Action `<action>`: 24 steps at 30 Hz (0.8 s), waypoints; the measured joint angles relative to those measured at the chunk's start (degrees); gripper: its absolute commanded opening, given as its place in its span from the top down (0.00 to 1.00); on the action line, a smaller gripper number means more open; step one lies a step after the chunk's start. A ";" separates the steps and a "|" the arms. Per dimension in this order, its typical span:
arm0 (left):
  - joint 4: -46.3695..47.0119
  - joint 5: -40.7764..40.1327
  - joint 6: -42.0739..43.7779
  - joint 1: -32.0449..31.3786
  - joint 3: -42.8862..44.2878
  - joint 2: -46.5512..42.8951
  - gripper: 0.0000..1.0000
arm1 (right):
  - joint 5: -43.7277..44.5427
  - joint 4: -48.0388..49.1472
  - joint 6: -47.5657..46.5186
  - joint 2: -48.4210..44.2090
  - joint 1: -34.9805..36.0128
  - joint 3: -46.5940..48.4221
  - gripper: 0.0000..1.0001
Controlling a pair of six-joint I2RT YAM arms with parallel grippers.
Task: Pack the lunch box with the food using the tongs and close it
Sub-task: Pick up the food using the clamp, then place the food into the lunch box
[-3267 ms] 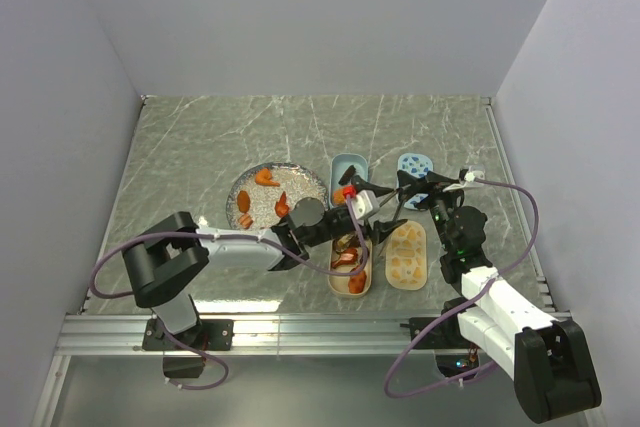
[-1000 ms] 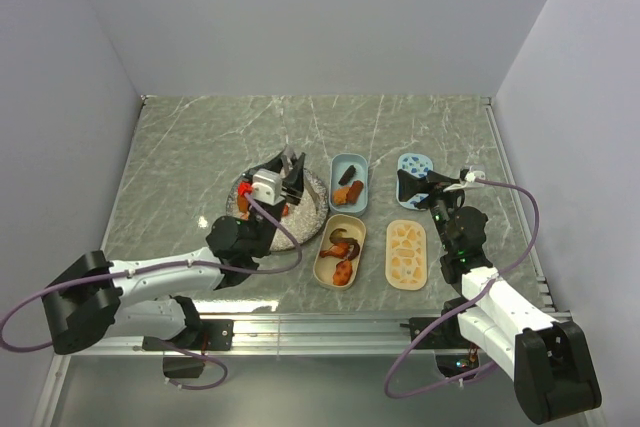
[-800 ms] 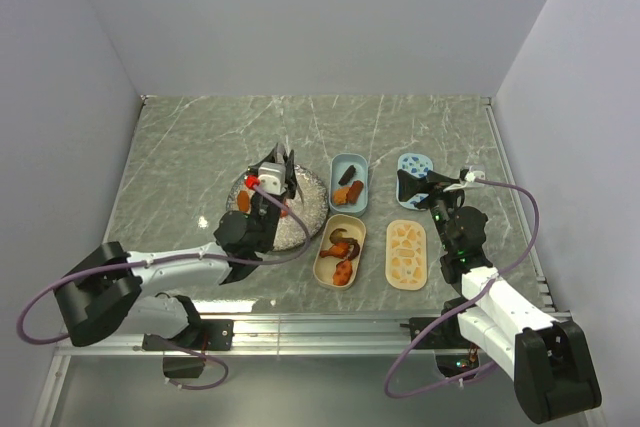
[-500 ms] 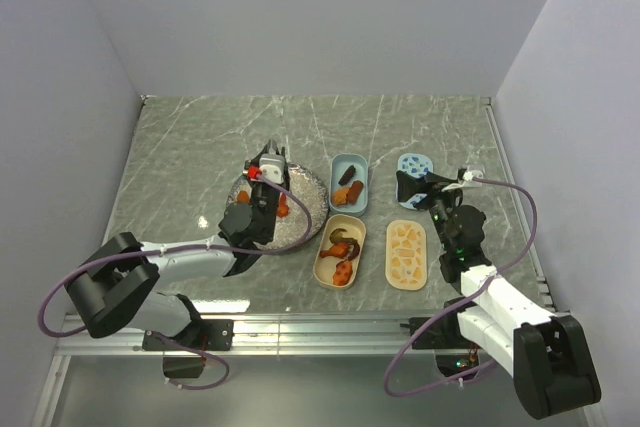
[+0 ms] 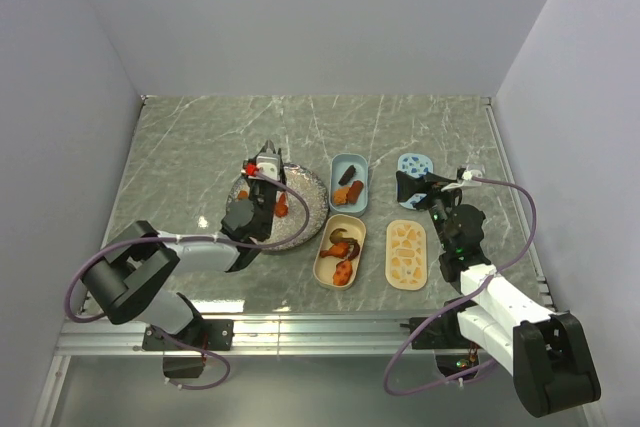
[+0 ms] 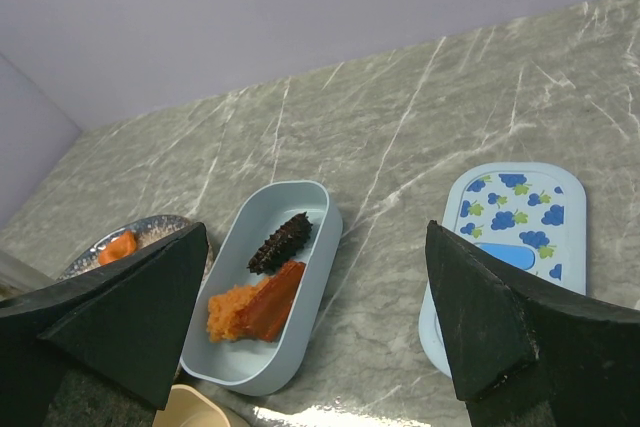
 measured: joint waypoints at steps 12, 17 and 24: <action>-1.68 1.70 -5.27 0.13 -2.82 -4.61 0.76 | 0.00 0.00 0.00 0.02 0.00 0.02 0.04; -2.34 2.84 -6.12 0.13 -2.99 -8.57 0.78 | 0.00 0.00 0.00 0.02 0.00 0.02 0.04; -3.74 5.09 -6.51 0.13 -1.11 -11.56 0.77 | 0.02 0.00 0.00 0.02 0.00 0.02 0.04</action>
